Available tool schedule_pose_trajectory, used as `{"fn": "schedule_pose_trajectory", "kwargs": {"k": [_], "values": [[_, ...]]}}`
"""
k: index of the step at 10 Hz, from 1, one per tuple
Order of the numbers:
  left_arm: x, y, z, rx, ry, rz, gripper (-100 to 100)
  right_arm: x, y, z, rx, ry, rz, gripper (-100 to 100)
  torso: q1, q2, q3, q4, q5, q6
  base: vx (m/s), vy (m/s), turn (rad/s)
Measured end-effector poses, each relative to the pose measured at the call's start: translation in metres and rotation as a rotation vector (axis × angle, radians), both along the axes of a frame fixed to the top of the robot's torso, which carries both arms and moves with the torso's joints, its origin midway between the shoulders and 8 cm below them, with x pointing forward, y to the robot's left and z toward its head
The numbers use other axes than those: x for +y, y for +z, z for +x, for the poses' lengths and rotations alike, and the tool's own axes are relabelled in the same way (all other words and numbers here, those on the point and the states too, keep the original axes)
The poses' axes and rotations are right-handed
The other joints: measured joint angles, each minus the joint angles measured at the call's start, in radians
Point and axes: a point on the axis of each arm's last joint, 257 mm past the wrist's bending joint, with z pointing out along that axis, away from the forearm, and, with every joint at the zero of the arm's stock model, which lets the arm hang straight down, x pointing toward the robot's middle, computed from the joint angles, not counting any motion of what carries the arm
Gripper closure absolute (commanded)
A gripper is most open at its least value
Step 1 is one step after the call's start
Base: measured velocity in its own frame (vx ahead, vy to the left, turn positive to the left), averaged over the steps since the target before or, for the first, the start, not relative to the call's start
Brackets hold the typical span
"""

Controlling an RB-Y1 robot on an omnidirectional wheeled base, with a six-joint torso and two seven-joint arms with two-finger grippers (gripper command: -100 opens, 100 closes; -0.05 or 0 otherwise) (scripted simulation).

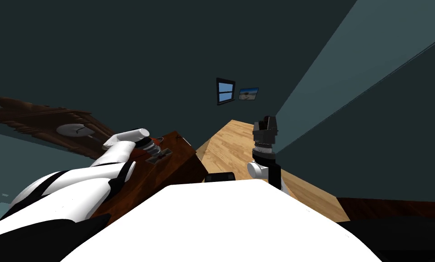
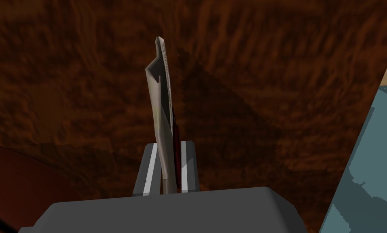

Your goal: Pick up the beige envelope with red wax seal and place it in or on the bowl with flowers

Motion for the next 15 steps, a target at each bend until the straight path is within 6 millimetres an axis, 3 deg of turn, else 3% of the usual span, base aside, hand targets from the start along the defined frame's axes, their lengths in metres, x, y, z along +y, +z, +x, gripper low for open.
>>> {"fn": "schedule_pose_trajectory", "kwargs": {"k": [9,10,11,15], "values": [[-0.038,0.009,0.022,0.007,0.079,0.001,100,0.000,0.000,0.000,0.000,0.000,0.000,0,-0.001,0.001,0.001,0.000,0.000,-0.003,-0.076,0.063,-0.081],[-0.038,0.009,0.022,0.008,0.082,0.001,0,0.000,0.000,0.000,0.000,0.000,0.000,0,-0.003,-0.002,-0.001,0.000,-0.001,-0.003,-0.006,0.005,0.002],[-0.038,0.009,0.022,0.008,0.082,0.001,100,0.000,0.000,0.000,0.000,0.000,0.000,0,-0.004,-0.003,-0.002,-0.001,-0.001,-0.003,0.111,-0.081,0.121],[-0.028,0.016,0.022,0.019,0.015,0.037,100,0.000,0.000,0.000,0.000,0.000,0.000,0,-0.016,-0.020,-0.011,-0.004,-0.005,0.001,0.193,-0.146,0.104]]}}
